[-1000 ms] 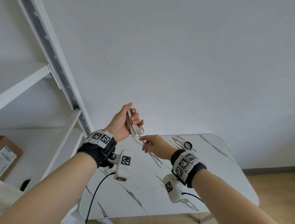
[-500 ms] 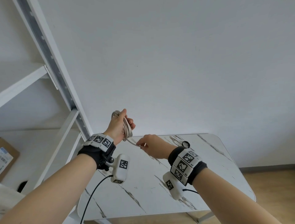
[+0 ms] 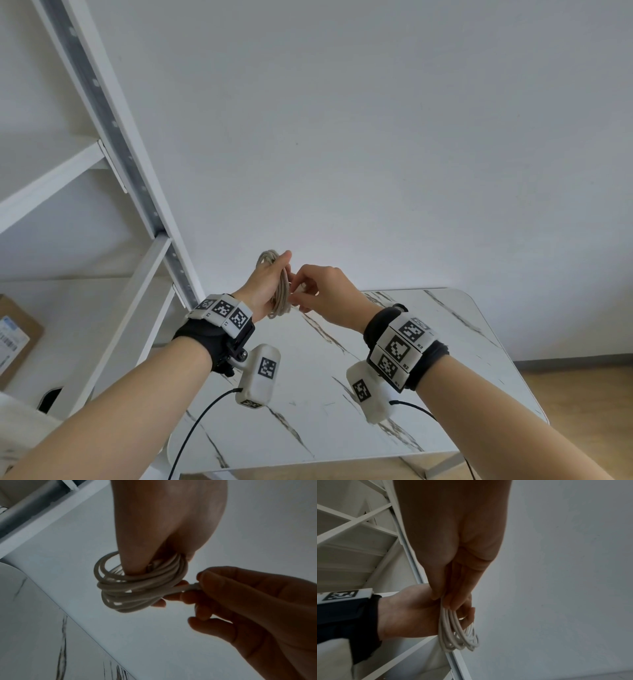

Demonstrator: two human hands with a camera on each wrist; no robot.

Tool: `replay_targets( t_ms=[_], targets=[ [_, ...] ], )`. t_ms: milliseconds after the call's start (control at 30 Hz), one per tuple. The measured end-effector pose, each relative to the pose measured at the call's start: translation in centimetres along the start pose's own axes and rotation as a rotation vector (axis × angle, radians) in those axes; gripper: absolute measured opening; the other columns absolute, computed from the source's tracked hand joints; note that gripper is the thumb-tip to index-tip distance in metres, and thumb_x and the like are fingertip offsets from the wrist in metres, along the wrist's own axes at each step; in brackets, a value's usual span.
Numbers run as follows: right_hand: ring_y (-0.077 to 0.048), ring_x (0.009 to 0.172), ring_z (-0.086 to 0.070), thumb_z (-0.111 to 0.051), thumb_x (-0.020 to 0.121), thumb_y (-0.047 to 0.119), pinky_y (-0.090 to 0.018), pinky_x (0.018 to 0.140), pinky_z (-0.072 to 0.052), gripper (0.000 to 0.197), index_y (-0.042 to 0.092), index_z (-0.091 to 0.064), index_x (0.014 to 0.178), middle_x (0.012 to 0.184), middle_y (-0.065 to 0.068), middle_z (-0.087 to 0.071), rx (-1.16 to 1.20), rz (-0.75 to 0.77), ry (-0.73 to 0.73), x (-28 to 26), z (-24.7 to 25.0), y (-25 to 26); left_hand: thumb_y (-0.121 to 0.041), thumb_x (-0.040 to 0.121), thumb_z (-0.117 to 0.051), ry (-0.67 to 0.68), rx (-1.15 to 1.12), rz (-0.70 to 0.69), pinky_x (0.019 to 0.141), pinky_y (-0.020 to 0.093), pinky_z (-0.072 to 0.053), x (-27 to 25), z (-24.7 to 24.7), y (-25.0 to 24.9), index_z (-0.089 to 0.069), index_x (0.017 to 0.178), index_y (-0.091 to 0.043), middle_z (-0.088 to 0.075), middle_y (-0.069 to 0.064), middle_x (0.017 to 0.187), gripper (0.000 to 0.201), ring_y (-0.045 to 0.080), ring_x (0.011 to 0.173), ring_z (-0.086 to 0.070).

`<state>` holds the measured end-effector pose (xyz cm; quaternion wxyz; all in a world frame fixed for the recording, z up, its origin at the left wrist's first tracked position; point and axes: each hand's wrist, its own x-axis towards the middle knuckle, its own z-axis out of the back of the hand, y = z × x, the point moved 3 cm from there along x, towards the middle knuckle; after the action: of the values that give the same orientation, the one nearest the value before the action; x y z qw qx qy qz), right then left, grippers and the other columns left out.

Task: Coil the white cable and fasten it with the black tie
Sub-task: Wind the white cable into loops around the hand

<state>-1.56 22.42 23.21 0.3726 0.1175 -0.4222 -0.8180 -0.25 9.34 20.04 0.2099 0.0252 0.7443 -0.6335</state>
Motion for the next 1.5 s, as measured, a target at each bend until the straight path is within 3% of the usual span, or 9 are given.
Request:
replay_targets(
  t_ms=[133, 400, 533, 667, 767, 900, 1033, 1367, 1500],
  targets=[
    [-0.03, 0.067, -0.07, -0.07, 0.079, 0.008, -0.043, 0.071, -0.059, 0.015, 0.003, -0.058, 0.089, 0.068, -0.01, -0.065, 0.103, -0.036, -0.008, 0.3, 0.1, -0.2, -0.036, 0.097, -0.043, 0.181, 0.043, 0.084, 0.053, 0.03, -0.05, -0.8, -0.8, 0.1, -0.055, 0.076, -0.002, -0.059, 0.013, 0.065, 0.042, 0.025, 0.053, -0.06],
    [-0.012, 0.062, -0.044, -0.086, 0.061, 0.03, -0.027, 0.06, -0.04, 0.048, 0.015, -0.051, 0.09, 0.071, 0.005, -0.051, 0.074, -0.052, -0.099, 0.5, 0.5, -1.3, -0.041, 0.096, -0.04, 0.219, 0.102, 0.244, 0.047, 0.027, -0.042, -1.1, -0.9, 0.7, -0.046, 0.067, -0.011, -0.043, 0.003, 0.045, 0.042, 0.017, 0.039, -0.042],
    [-0.011, 0.096, -0.052, -0.085, 0.061, 0.036, -0.026, 0.082, -0.045, 0.07, 0.016, -0.041, 0.111, 0.104, 0.004, -0.053, 0.141, -0.138, -0.097, 0.6, 0.3, -2.5, -0.045, 0.094, -0.039, 0.29, 0.076, 0.293, 0.043, 0.023, -0.037, -1.1, -0.9, 0.7, -0.044, 0.064, -0.012, -0.041, 0.003, 0.046, 0.045, 0.016, 0.039, -0.04],
    [-0.003, 0.129, -0.041, -0.08, 0.07, 0.033, -0.023, 0.102, -0.033, 0.074, 0.02, -0.04, 0.13, 0.135, 0.007, -0.049, 0.213, -0.184, 0.144, 0.5, 0.0, -3.2, -0.042, 0.09, -0.029, 0.381, 0.088, 0.341, 0.049, 0.026, -0.035, -1.4, -0.8, 1.0, -0.044, 0.067, -0.011, -0.043, 0.007, 0.051, 0.041, 0.021, 0.045, -0.042],
    [-0.004, 0.122, -0.048, -0.076, 0.074, 0.029, -0.015, 0.092, -0.034, 0.057, 0.025, -0.049, 0.124, 0.124, 0.008, -0.057, 0.203, -0.177, 0.233, 0.4, 0.0, -3.3, -0.038, 0.085, -0.026, 0.491, 0.113, 0.38, 0.052, 0.027, -0.034, -1.9, -1.0, 1.2, -0.043, 0.067, -0.011, -0.041, 0.007, 0.057, 0.036, 0.021, 0.049, -0.041],
    [-0.014, 0.101, -0.058, -0.077, 0.073, 0.035, -0.032, 0.098, -0.045, 0.041, 0.021, -0.059, 0.107, 0.097, 0.007, -0.061, 0.166, -0.198, 0.268, 0.4, -0.2, -3.2, -0.032, 0.084, -0.025, 0.551, 0.111, 0.408, 0.045, 0.021, -0.031, -2.4, -1.3, 1.6, -0.045, 0.057, -0.013, -0.036, 0.003, 0.052, 0.039, 0.017, 0.043, -0.035],
    [-0.009, 0.082, -0.055, -0.076, 0.073, 0.04, -0.026, 0.079, -0.045, 0.044, 0.013, -0.058, 0.102, 0.09, 0.005, -0.059, 0.139, -0.213, 0.201, 0.7, -0.1, -3.0, -0.029, 0.088, -0.025, 0.497, 0.072, 0.389, 0.046, 0.021, -0.037, -2.3, -1.5, 1.6, -0.05, 0.053, -0.011, -0.042, 0.006, 0.051, 0.046, 0.019, 0.043, -0.042],
    [-0.006, 0.067, -0.047, -0.067, 0.079, 0.046, -0.021, 0.066, -0.037, 0.038, 0.016, -0.046, 0.089, 0.069, 0.011, -0.052, 0.208, -0.305, 0.065, 0.3, 0.1, -4.5, -0.045, 0.096, -0.028, 0.487, 0.048, 0.31, 0.075, 0.036, -0.043, -1.6, -0.9, 0.8, -0.052, 0.098, -0.001, -0.048, 0.008, 0.072, 0.051, 0.02, 0.065, -0.052],
    [-0.007, 0.07, -0.047, -0.064, 0.081, 0.049, -0.023, 0.07, -0.039, 0.039, 0.015, -0.048, 0.092, 0.074, 0.009, -0.05, 0.226, -0.354, 0.046, 0.0, 0.1, -5.4, -0.026, 0.081, -0.049, 0.555, 0.011, 0.266, 0.083, 0.036, -0.044, -2.0, -0.8, 0.8, -0.055, 0.107, 0.002, -0.058, 0.011, 0.081, 0.038, 0.023, 0.081, -0.059]
  ],
)
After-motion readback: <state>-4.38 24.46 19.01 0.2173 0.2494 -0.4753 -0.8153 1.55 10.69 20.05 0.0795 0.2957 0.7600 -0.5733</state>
